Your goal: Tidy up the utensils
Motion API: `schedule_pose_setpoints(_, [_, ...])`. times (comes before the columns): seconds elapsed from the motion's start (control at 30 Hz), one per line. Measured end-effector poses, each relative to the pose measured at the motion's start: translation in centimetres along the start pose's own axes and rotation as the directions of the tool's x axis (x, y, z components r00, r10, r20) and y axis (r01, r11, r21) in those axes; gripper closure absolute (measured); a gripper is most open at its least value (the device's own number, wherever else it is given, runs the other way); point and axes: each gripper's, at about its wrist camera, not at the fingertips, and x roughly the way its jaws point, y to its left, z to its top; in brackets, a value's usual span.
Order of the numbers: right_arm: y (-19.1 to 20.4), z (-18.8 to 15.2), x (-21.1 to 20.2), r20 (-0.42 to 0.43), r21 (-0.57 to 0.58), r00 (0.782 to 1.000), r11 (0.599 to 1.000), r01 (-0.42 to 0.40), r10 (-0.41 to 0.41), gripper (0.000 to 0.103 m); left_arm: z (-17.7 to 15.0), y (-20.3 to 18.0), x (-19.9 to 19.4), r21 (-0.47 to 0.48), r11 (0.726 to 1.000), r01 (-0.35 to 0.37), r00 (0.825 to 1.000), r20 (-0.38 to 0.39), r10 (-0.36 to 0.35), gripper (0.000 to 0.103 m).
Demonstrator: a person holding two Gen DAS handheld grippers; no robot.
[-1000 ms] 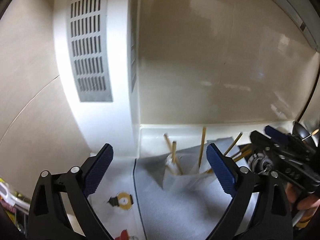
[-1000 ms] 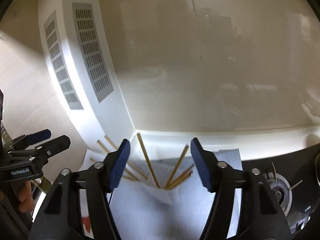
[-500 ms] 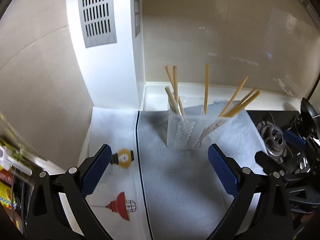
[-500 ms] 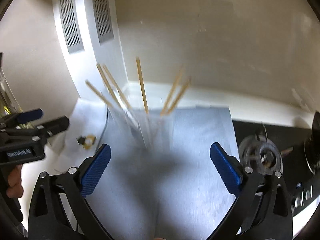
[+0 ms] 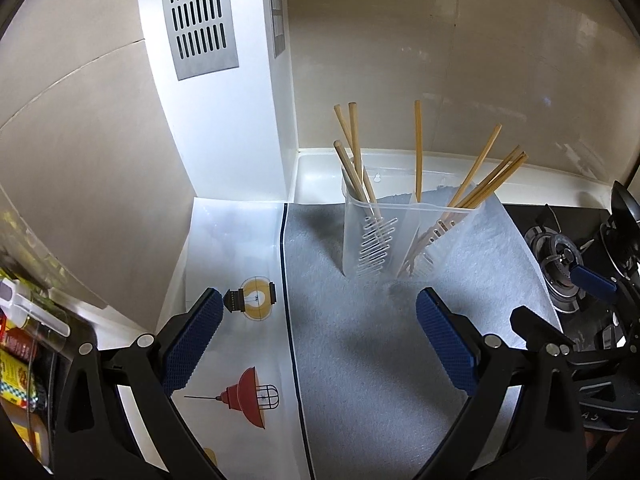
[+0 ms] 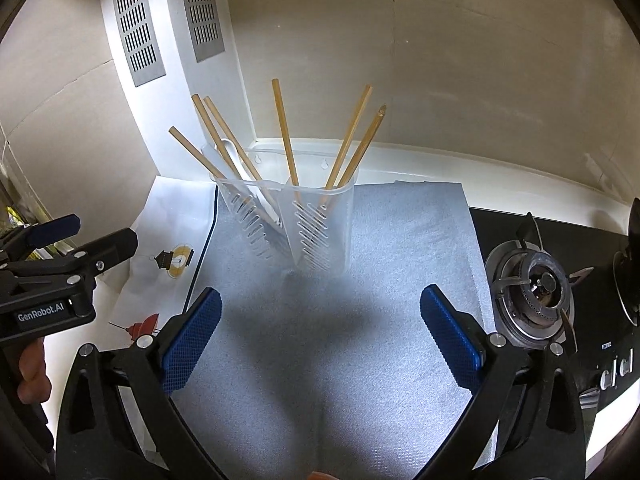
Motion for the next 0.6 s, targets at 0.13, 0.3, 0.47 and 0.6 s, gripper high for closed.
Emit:
schedule_pose_setpoints(0.13, [0.10,-0.08,-0.04,-0.002,-0.002,1.000,1.000,0.001,-0.001,0.005,-0.04,-0.04,0.03,0.003,1.000,-0.005,1.000,-0.002,0.005,0.009])
schedule_pose_setpoints(0.3, [0.14,-0.05,-0.08,-0.001,0.001,1.000,1.000,0.001,-0.001,0.005,-0.02,0.02,0.18,-0.008,1.000,-0.005,1.000,-0.014,0.005,0.009])
schedule_pose_setpoints(0.47, [0.30,-0.11,-0.06,-0.006,0.001,1.000,1.000,0.000,0.000,0.005,0.03,0.03,0.18,-0.002,1.000,-0.014,1.000,-0.007,0.014,0.009])
schedule_pose_setpoints(0.6, [0.30,-0.08,-0.07,-0.005,-0.002,1.000,1.000,-0.002,0.002,0.005,0.00,-0.07,0.15,0.003,1.000,-0.022,1.000,-0.005,0.022,0.009])
